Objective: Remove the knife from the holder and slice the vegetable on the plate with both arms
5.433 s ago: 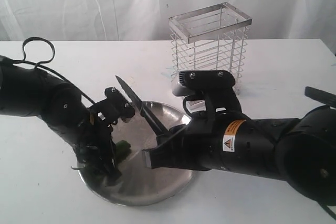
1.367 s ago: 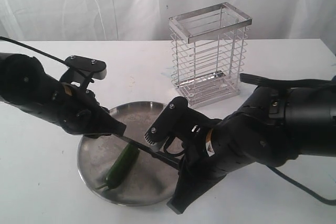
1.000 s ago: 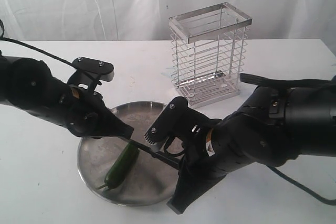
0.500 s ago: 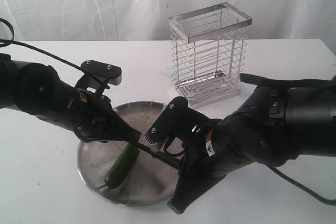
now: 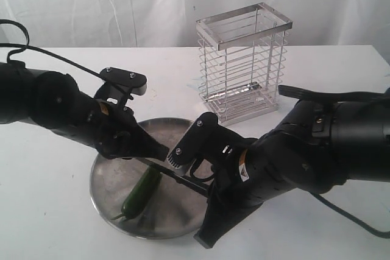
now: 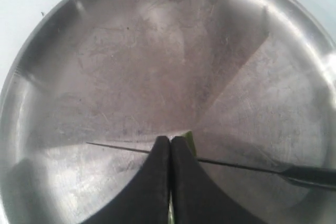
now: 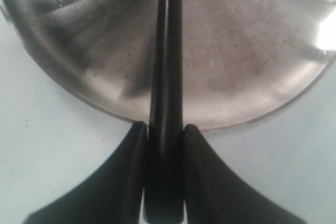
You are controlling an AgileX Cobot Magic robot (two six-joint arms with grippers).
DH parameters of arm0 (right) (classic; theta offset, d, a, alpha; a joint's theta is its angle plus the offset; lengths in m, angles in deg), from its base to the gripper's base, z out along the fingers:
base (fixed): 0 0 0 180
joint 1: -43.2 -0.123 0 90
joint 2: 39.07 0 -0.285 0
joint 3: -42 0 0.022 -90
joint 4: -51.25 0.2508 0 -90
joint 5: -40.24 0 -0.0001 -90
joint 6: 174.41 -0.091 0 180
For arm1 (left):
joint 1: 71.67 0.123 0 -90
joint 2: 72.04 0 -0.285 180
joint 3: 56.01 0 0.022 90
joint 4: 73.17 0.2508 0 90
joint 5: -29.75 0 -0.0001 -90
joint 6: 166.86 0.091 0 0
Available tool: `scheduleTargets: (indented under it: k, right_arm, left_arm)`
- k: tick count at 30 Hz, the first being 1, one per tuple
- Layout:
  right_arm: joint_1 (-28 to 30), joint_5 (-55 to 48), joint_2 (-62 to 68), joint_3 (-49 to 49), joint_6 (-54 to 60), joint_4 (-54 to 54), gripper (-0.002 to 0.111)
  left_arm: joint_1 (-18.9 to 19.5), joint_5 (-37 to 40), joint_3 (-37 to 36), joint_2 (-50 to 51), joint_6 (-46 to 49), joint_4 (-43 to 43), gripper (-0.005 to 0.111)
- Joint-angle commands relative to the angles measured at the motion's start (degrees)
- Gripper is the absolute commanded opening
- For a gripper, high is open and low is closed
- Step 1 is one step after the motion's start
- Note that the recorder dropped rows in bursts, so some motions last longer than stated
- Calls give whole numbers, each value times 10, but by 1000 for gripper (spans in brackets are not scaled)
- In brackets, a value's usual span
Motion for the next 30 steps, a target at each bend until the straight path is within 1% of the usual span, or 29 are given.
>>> scheduleTargets:
  k: [1,10,12,16,19,24,30]
  right_arm:
    - [-1,-2,0,2,-1,-5,0]
    - [-1,-13,0,2,-1,-5,0]
    - [-1,-13,0,2,-1,-5,0]
    - [-1,-13,0,2,-1,-5,0]
    - [-1,-14,0,2,-1,-5,0]
    - [-1,-26,0,2,-1,-5,0]
    - [-1,-44,0,2,-1,-5,0]
  left_arm:
    - [-3,11,7,3,2,-5,0]
    - [-3,4,7,93,7,-5,0]
    - [-3,5,7,98,13,-4,0]
    - [-1,6,11,79,13,11,0]
    - [-1,24,27,52,13,16,0]
    - [-1,51,48,12,13,52,0]
    - [-1,57,48,25,13,55,0]
